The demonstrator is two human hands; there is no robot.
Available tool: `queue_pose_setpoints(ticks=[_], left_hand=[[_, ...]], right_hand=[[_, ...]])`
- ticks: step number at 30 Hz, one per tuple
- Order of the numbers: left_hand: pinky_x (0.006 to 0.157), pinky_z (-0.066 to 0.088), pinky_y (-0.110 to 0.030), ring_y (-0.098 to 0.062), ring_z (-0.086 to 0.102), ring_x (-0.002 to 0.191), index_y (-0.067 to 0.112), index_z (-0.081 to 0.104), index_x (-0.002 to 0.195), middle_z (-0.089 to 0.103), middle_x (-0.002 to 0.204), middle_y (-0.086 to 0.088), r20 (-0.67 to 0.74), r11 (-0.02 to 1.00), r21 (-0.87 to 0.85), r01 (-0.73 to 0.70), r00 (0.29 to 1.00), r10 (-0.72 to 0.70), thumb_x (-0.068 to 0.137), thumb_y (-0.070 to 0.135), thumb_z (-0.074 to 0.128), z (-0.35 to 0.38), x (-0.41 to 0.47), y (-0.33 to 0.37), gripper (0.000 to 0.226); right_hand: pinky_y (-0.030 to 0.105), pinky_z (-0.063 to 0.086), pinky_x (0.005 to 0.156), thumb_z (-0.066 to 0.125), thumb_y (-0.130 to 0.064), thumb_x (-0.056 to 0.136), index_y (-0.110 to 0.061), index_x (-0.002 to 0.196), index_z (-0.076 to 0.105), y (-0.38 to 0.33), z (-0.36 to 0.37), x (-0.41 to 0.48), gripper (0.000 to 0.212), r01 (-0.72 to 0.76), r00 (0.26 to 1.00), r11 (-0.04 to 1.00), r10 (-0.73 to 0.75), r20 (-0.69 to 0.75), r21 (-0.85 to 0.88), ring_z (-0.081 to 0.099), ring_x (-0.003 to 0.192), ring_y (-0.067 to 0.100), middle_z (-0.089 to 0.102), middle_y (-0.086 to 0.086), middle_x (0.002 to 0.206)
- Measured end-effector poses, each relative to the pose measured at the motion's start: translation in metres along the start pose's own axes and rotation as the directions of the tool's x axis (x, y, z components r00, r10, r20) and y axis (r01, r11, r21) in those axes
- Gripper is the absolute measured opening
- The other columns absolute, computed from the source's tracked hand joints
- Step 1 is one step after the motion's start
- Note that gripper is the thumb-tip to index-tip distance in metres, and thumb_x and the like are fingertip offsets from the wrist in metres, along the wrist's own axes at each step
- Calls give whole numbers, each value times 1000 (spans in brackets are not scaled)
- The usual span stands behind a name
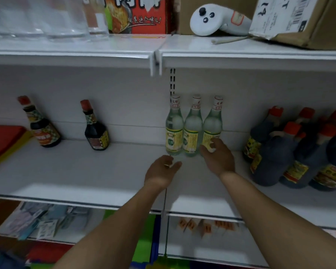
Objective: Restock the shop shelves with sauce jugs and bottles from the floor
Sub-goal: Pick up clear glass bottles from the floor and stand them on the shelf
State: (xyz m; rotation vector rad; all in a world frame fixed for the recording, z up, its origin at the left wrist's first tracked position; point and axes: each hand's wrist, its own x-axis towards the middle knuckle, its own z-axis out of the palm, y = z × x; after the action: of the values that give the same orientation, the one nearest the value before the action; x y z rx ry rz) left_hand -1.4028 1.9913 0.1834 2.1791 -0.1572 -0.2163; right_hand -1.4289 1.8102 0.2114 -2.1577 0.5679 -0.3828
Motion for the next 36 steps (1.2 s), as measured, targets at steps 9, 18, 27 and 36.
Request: queue_pose_setpoints(ticks=[9, 18, 27, 36], left_hand=[[82, 55, -33, -3, 64, 86, 31, 69, 97, 70, 94, 14, 87, 990, 27, -139, 987, 136, 84, 53, 62, -48, -106, -66, 26], [85, 50, -28, -13, 61, 101, 25, 63, 117, 66, 114, 8, 262, 976, 214, -51, 965, -7, 89, 54, 56, -45, -174, -159, 41], [77, 55, -31, -16, 68, 82, 31, 62, 108, 69, 105, 7, 358, 944, 305, 128, 903, -238, 84, 54, 58, 23, -215, -257, 34], [85, 51, -33, -16, 64, 97, 35, 66, 102, 69, 102, 8, 378, 899, 354, 257, 840, -389, 82, 61, 56, 118, -214, -359, 35]], right_hand=[[28, 41, 88, 56, -46, 89, -20, 126, 54, -38, 33, -92, 45, 7, 998, 997, -2, 58, -76, 56, 113, 25, 62, -1, 124], [35, 49, 90, 56, -45, 89, -21, 121, 58, -21, 59, -186, 40, -15, 994, 998, 22, 107, -64, 58, 102, 18, 63, -5, 110], [36, 50, 88, 56, -47, 88, -23, 118, 60, 80, 113, -223, 39, -99, 952, 978, 147, 270, -183, 61, 102, 20, 66, -4, 111], [42, 46, 95, 54, -43, 92, -20, 124, 57, 213, 184, -227, 40, -136, 846, 940, 274, 458, -313, 57, 111, 26, 62, 2, 122]])
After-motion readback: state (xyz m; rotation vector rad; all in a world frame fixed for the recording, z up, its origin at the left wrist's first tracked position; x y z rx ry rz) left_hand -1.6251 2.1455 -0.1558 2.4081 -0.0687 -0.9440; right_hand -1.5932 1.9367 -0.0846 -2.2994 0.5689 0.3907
